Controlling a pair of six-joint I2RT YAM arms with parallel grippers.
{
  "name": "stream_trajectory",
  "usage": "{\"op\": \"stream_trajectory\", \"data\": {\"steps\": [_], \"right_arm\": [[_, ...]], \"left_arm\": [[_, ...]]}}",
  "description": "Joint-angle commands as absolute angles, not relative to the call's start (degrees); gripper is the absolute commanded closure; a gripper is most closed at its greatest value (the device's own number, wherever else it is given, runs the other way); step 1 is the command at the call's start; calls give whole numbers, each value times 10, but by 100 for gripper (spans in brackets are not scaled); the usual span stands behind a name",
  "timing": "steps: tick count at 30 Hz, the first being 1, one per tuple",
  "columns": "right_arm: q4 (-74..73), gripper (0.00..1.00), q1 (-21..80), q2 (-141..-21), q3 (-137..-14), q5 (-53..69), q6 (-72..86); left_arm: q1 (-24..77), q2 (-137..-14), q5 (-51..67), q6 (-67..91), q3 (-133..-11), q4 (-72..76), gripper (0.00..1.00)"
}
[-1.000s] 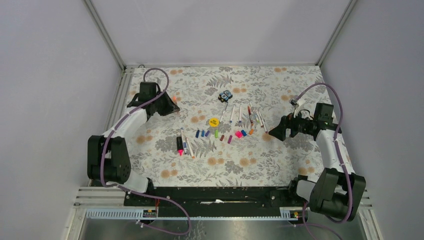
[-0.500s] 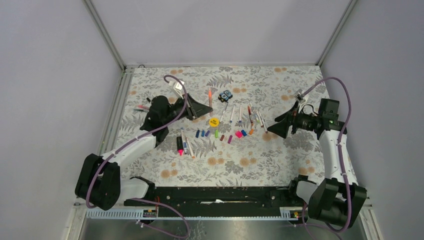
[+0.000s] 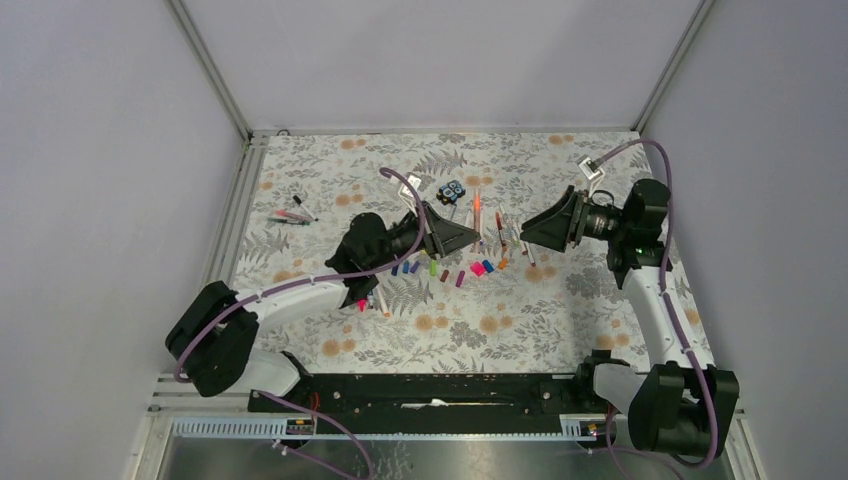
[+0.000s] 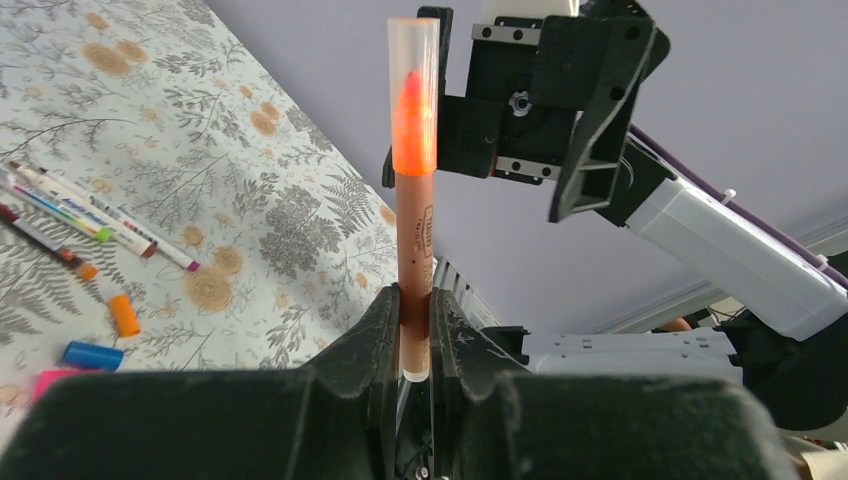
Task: Open the pen caps
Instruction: Open the pen cap from the pen.
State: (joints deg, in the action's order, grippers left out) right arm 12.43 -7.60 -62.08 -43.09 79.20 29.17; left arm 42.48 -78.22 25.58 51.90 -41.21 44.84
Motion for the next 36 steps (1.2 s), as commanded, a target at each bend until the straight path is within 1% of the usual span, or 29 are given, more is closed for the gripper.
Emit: {"op": "stream_trajectory", "data": {"steps": [1, 7, 12, 17, 23, 29, 32, 36], "right_arm": [[262, 6, -44, -624, -441, 805, 427], [276, 16, -23, -639, -443, 797, 443], [279, 32, -17, -642, -442, 795, 443], [284, 41, -12, -644, -440, 795, 442], [284, 47, -3, -645, -437, 796, 441], [284, 58, -3, -646, -438, 796, 437], [284, 60, -3, -646, -438, 796, 436], [284, 60, 5, -647, -438, 797, 436]], "left_arm": [[470, -805, 187, 487, -458, 520, 100], [512, -843, 154, 480, -474, 557, 100], [533, -861, 140, 477, -482, 569, 100], [541, -869, 134, 476, -486, 572, 100], [551, -877, 128, 476, -492, 575, 100], [558, -882, 130, 475, -497, 578, 100], [559, -882, 128, 474, -498, 578, 100], [561, -885, 129, 474, -500, 578, 100]]}}
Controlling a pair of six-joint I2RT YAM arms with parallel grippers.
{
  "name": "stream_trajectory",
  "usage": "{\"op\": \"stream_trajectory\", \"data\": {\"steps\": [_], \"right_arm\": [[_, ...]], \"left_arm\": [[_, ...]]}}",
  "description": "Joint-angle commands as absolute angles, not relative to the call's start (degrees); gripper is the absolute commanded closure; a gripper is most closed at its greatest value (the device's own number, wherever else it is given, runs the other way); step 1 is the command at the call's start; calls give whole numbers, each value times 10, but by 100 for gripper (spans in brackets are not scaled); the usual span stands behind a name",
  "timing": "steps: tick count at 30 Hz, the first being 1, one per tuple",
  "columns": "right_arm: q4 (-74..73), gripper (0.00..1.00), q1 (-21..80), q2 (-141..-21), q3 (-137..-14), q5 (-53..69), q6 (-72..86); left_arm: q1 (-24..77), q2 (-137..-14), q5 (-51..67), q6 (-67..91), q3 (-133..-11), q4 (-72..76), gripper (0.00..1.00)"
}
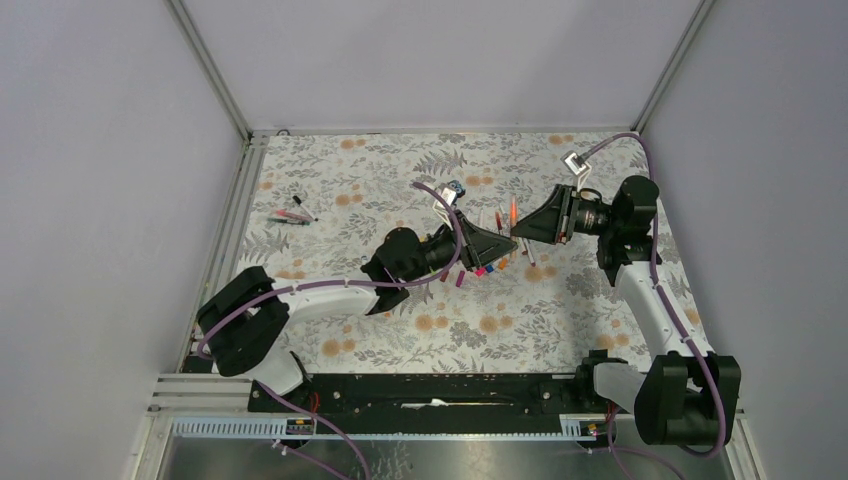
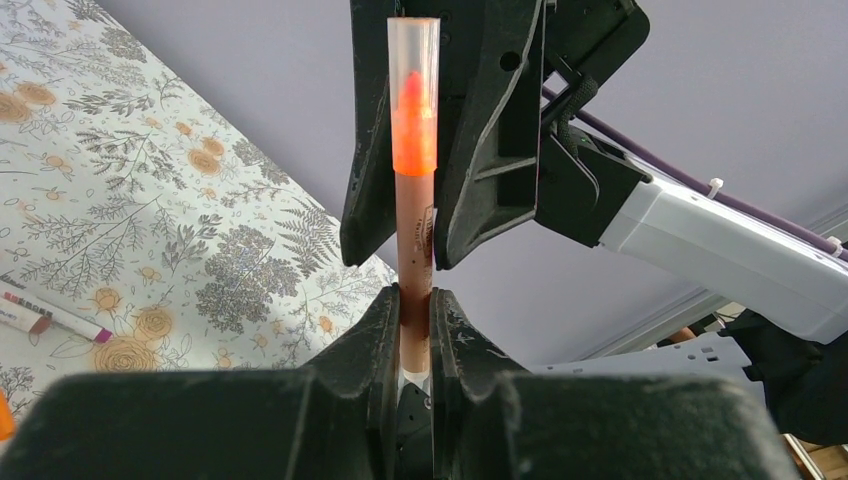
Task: Open the pen caps
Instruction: Open the pen cap from the pen.
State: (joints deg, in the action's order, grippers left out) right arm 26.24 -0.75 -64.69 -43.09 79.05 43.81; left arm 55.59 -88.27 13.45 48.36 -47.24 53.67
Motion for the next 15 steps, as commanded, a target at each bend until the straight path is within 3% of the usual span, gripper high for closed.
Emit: {"op": "stream_trajectory", "data": {"steps": [1, 10, 15], "right_arm": [[284, 60, 11, -648, -438, 797, 436], [279, 62, 19, -647, -433, 798, 427], [277, 91, 20, -648, -440, 805, 421]], "left_arm": [[561, -886, 129, 474, -501, 579, 100], [563, -889, 124, 477, -503, 580, 99], [563, -888, 125, 478, -504, 572, 89]]}}
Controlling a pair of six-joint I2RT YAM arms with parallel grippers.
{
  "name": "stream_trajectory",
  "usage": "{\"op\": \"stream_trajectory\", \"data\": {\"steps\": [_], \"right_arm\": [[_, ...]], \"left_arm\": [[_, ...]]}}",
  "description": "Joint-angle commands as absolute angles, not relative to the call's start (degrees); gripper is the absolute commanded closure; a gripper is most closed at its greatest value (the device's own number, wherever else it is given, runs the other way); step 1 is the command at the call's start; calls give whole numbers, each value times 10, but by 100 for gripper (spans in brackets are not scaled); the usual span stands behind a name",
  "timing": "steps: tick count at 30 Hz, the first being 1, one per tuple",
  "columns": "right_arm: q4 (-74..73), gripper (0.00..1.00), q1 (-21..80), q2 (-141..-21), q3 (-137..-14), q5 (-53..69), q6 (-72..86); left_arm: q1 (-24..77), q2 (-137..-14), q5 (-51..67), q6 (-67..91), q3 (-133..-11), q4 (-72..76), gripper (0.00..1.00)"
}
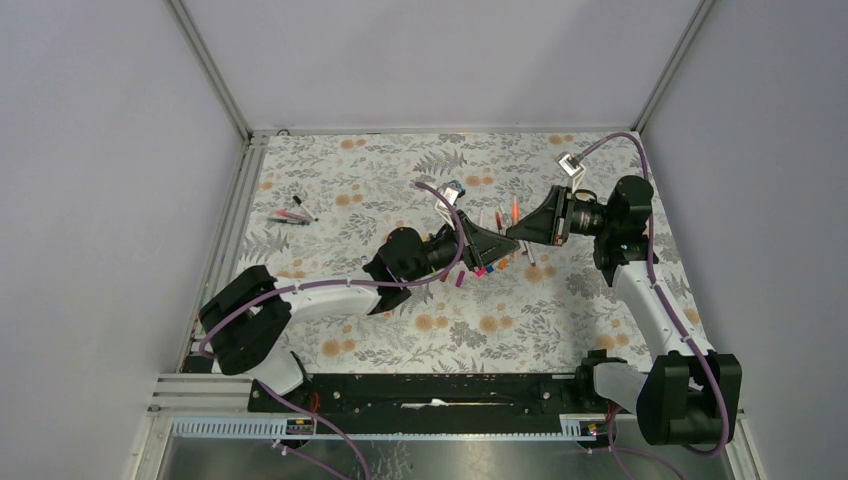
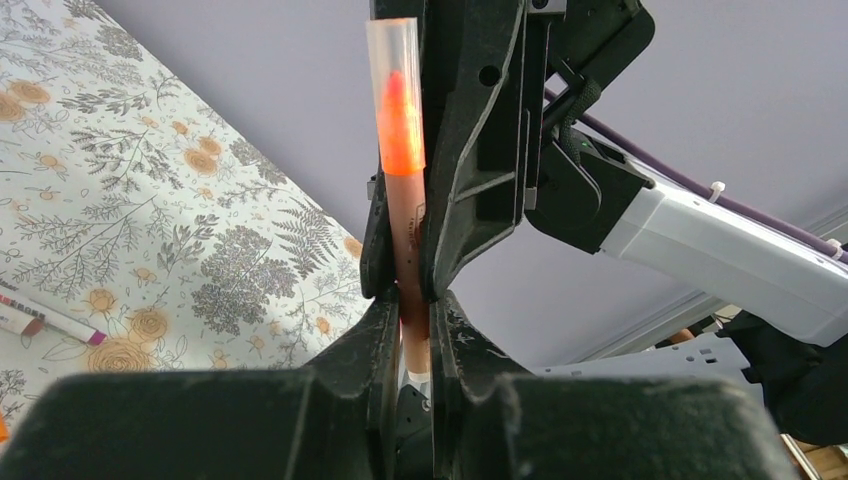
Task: Open the pen caps
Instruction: Open the pen cap from the pen.
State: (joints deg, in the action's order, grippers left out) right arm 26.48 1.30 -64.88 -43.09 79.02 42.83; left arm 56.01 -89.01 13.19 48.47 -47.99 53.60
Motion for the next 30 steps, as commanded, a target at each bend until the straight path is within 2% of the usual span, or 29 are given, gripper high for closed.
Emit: {"op": "stream_trajectory", "data": {"steps": [1, 3, 10, 14, 17, 19, 20, 24, 30], "right_arm": [[277, 95, 20, -648, -441, 807, 420], [273, 100, 20, -646, -441, 810, 412], [208, 100, 19, -632, -437, 819, 331], [170, 100, 19, -627, -427, 826, 267], [115, 100, 18, -622, -415, 829, 183], [113, 100, 15, -619, -400, 831, 157], [113, 100, 13, -618, -393, 833, 150], [113, 100, 11, -617, -380, 835, 138], [115, 100, 11, -623, -369, 834, 134]], "left_arm": [[563, -886, 123, 478, -504, 566, 83], [564, -878, 121, 471, -505, 545, 74], [564, -788, 81, 402, -462, 477, 38], [563, -706, 11, 357, -412, 452, 3], [556, -659, -36, 353, -384, 441, 1], [537, -648, -8, 361, -379, 441, 1], [523, -650, 43, 371, -383, 442, 1], [498, -679, 127, 418, -409, 453, 1], [501, -763, 151, 438, -482, 421, 1]]}}
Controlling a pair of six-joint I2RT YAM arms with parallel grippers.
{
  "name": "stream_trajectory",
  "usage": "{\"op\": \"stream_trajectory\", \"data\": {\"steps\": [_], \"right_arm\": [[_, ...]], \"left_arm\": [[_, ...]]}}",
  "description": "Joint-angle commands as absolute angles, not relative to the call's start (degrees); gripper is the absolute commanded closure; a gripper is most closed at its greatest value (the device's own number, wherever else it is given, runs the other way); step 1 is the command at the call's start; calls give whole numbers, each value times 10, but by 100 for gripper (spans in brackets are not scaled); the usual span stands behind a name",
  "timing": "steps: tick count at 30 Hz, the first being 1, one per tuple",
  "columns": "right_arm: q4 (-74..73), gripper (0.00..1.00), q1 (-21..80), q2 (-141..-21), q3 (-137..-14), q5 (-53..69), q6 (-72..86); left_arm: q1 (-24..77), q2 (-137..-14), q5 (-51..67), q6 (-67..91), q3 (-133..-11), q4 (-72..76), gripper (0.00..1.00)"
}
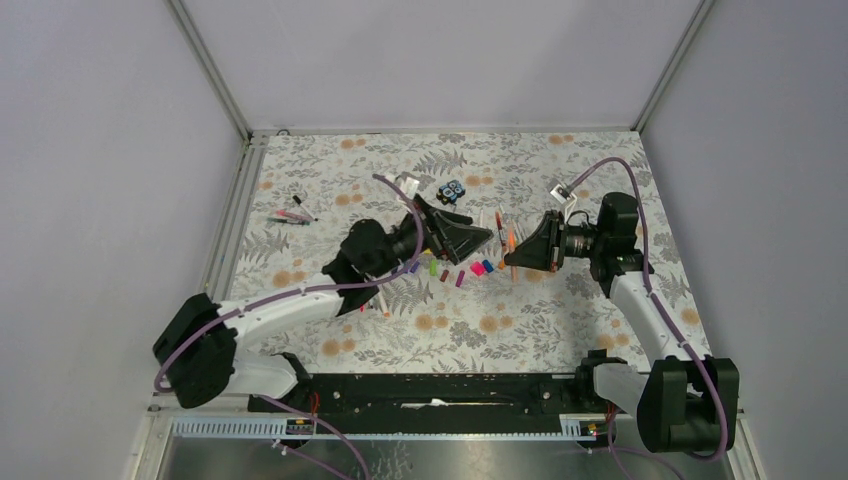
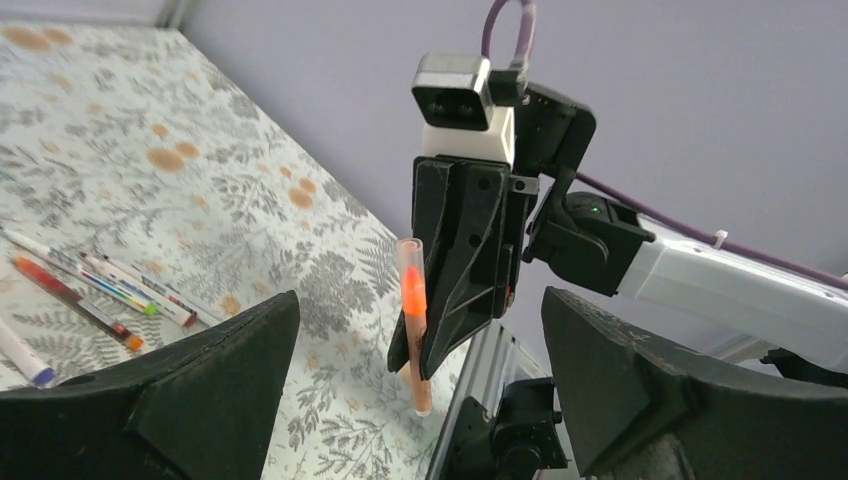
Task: Open the pen caps
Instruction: Open the pen cap from the pen.
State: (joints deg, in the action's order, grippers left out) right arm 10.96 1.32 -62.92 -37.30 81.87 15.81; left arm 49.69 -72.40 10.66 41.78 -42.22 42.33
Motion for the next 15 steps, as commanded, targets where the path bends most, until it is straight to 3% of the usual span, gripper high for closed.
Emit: {"op": "stream_trajectory", "data": {"steps": [1, 6, 15], "right_arm": [[116, 100, 11, -624, -367, 834, 134], [122, 100, 11, -626, -360, 834, 135], [129, 100, 11, -635, -357, 836, 136]], "left_arm": [[502, -776, 155, 440, -493, 421, 1], [514, -836, 167, 447, -534, 422, 4], [520, -900, 203, 473, -566, 443, 32]]}}
